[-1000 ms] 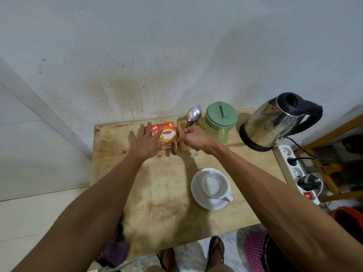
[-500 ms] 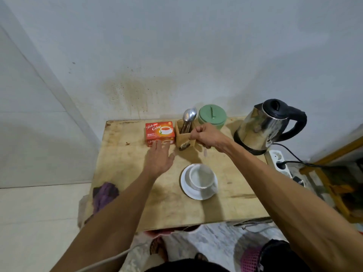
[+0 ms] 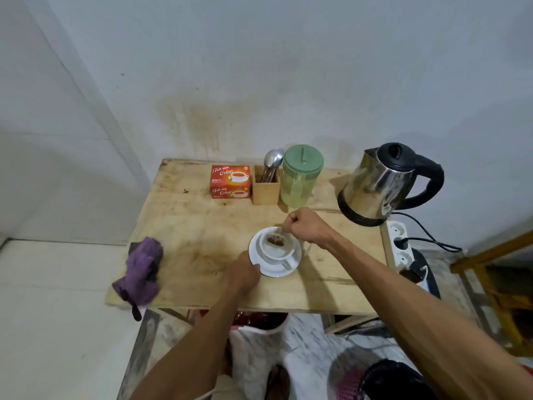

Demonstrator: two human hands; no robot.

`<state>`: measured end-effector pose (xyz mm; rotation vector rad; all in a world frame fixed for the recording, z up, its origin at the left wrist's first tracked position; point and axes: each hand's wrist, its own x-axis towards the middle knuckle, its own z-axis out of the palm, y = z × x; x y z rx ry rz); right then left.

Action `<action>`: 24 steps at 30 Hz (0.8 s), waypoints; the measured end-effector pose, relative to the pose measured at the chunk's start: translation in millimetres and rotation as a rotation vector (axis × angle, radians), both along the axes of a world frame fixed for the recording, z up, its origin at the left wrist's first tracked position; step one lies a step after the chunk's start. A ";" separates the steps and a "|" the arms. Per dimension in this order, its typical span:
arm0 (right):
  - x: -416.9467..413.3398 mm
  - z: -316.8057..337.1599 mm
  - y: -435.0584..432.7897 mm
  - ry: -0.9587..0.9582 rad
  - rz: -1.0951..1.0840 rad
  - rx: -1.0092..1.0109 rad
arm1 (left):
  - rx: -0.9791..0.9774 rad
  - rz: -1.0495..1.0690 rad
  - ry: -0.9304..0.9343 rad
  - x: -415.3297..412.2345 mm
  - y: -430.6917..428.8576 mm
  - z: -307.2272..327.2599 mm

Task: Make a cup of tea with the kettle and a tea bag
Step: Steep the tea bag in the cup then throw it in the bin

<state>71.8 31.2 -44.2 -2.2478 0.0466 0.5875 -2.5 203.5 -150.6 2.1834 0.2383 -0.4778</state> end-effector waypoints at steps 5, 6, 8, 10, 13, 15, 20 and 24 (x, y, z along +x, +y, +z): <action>-7.4 -15.0 -3.4 -0.039 0.166 -0.380 | 0.059 0.053 0.021 -9.6 -9.7 8.8; -8.7 -14.8 -3.8 -0.058 0.207 -0.453 | 0.058 0.057 0.007 -10.2 -8.9 6.6; -12.2 -10.6 -4.7 -0.091 0.286 -0.575 | 0.071 0.069 0.003 -11.7 -8.7 5.3; -12.3 -7.3 -5.6 -0.094 0.326 -0.633 | 0.080 0.088 0.001 -12.8 -9.6 3.3; -6.9 -5.1 -3.3 -0.066 0.285 -0.545 | 0.070 0.102 -0.002 -14.9 -13.1 4.9; -1.1 -2.1 -0.3 -0.098 0.244 -0.436 | 0.064 0.099 -0.007 -15.0 -14.3 4.4; 1.3 -0.7 4.2 -0.123 0.203 -0.324 | 0.041 0.131 -0.005 -16.4 -13.2 6.5; -6.5 -7.0 4.9 -0.066 0.243 -0.416 | 0.020 0.167 -0.010 -15.9 -13.2 7.7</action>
